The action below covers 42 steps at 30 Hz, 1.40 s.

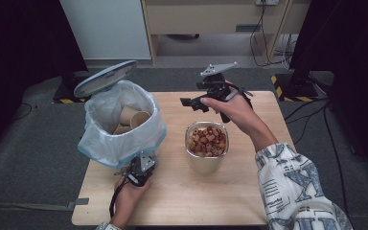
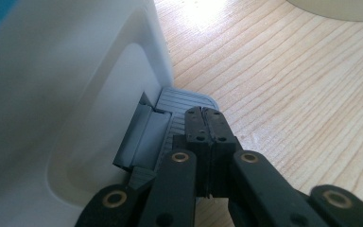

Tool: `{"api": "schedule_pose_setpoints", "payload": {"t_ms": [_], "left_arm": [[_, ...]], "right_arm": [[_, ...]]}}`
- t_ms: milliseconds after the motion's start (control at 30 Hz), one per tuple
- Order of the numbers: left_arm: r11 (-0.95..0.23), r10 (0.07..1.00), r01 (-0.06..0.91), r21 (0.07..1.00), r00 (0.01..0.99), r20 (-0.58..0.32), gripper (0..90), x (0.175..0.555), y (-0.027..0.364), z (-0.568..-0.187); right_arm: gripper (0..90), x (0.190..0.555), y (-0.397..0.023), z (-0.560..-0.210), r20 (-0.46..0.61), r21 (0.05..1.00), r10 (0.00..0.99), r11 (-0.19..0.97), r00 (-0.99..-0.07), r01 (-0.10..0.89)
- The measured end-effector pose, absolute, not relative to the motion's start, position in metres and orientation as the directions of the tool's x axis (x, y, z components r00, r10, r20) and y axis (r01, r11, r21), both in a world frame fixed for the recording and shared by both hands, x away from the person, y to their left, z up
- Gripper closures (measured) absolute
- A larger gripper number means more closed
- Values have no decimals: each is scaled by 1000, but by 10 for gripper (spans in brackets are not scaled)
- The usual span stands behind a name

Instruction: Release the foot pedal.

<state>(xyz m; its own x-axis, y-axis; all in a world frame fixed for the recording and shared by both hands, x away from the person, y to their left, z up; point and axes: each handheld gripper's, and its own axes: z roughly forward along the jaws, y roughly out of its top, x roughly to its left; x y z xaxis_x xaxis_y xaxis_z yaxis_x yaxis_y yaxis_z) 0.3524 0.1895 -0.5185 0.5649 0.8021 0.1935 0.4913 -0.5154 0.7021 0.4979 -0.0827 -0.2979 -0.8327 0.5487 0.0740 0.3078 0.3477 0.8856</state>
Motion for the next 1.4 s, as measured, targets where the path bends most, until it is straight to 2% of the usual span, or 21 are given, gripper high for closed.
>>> {"api": "schedule_pose_setpoints", "payload": {"t_ms": [500, 567, 633, 667, 733, 933, 1133, 1400], "left_arm": [[-513, 803, 490, 704, 564, 192, 889, 352, 190, -519], [-512, 810, 489, 706, 549, 207, 859, 350, 189, -518], [-499, 818, 490, 714, 539, 202, 800, 349, 189, -516], [-475, 827, 504, 721, 536, 170, 737, 348, 189, -514], [-483, 821, 490, 726, 541, 181, 696, 343, 186, -511], [-455, 814, 449, 769, 560, 154, 633, 330, 176, -502], [-407, 828, 469, 784, 552, 100, 571, 331, 180, -502], [-388, 827, 473, 791, 558, 72, 498, 332, 180, -501]], "right_arm": [[75, 501, -107, -307, 87, 882, 585, 331, -807, 335], [75, 501, -109, -308, 87, 882, 589, 330, -804, 337], [75, 502, -111, -308, 86, 882, 590, 330, -803, 337], [74, 502, -112, -309, 86, 881, 592, 330, -801, 339], [72, 502, -116, -309, 87, 881, 596, 327, -798, 341], [71, 503, -128, -310, 92, 881, 615, 316, -783, 352], [67, 502, -141, -314, 89, 880, 640, 309, -763, 362], [58, 500, -162, -322, 78, 884, 712, 274, -698, 379]]}}
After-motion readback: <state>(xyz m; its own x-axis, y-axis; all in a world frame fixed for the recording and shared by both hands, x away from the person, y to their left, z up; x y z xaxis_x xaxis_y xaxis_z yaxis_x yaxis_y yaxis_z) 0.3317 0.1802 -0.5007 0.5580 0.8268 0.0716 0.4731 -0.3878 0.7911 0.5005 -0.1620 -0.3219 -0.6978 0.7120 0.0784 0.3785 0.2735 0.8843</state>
